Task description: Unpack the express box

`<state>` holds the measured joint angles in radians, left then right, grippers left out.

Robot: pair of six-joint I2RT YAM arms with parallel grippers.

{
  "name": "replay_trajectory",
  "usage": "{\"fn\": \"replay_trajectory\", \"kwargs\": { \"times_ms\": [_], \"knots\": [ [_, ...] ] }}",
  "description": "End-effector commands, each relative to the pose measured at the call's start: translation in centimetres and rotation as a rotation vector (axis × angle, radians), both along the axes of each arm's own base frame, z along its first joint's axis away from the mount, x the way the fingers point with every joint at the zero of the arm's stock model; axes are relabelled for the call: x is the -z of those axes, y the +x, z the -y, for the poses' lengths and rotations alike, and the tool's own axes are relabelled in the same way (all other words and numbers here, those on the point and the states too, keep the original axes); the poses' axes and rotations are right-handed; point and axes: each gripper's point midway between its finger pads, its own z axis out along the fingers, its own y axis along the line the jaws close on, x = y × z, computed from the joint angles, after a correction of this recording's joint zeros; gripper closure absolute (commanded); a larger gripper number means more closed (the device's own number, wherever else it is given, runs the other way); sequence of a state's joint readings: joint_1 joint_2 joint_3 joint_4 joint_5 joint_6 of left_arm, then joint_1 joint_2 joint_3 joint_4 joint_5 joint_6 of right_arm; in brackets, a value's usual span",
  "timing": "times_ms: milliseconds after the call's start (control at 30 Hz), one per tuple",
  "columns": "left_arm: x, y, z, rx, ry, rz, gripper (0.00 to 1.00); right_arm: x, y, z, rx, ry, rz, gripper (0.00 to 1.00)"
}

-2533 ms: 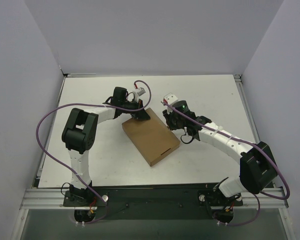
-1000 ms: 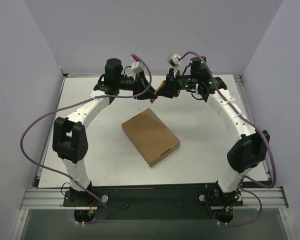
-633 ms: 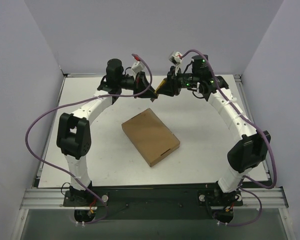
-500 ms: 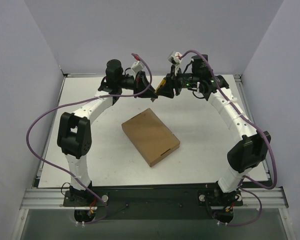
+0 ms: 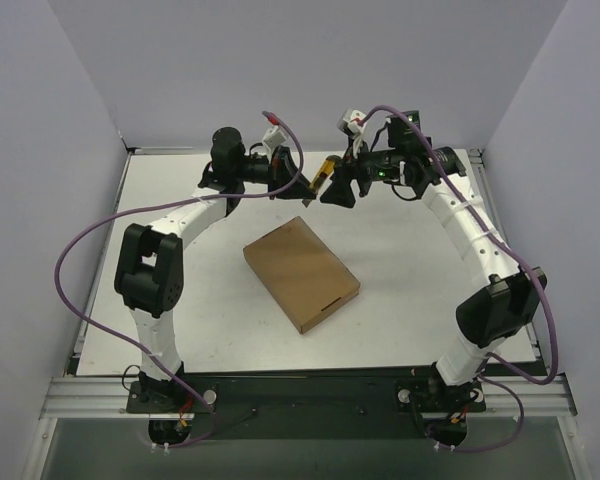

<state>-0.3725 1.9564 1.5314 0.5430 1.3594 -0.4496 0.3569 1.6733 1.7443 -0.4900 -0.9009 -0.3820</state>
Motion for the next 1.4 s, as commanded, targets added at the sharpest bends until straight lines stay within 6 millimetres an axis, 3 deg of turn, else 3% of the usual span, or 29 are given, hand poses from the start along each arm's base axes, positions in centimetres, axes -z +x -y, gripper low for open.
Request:
{"fn": "replay_trajectory", "kwargs": {
  "times_ms": [0, 400, 833, 1100, 1133, 1267, 1367],
  "knots": [
    [-3.0, -1.0, 0.1, 0.01, -0.04, 0.095, 1.0, -2.4, 0.3, -1.4, -0.06, 0.063, 0.028, 0.36],
    [-3.2, -1.4, 0.3, 0.022, -0.038, 0.105, 1.0, -1.3, 0.3, -3.8, -0.106, 0.056, 0.007, 0.46],
    [-2.8, -1.1, 0.4, 0.027, -0.033, 0.097, 1.0, -2.4, 1.0, -3.8, -0.096, 0.078, 0.021, 0.62],
    [-2.9, -1.0, 0.5, 0.024, -0.033, 0.099, 1.0, -1.3, 0.5, -4.0, -0.115, 0.072, -0.017, 0.71],
    [-3.0, -0.9, 0.5, 0.022, -0.034, 0.1, 1.0, -1.2, 0.4, -4.0, -0.122, 0.069, -0.014, 0.73],
    [-2.8, -0.4, 0.5, -0.001, -0.033, 0.095, 1.0, -0.6, 0.5, -3.5, -0.115, 0.026, 0.012, 1.0],
    [-3.1, 0.7, 0.2, -0.071, -0.037, 0.102, 0.97, -0.3, 2.5, -1.8, 0.038, -0.062, 0.05, 1.0]
  ]
}}
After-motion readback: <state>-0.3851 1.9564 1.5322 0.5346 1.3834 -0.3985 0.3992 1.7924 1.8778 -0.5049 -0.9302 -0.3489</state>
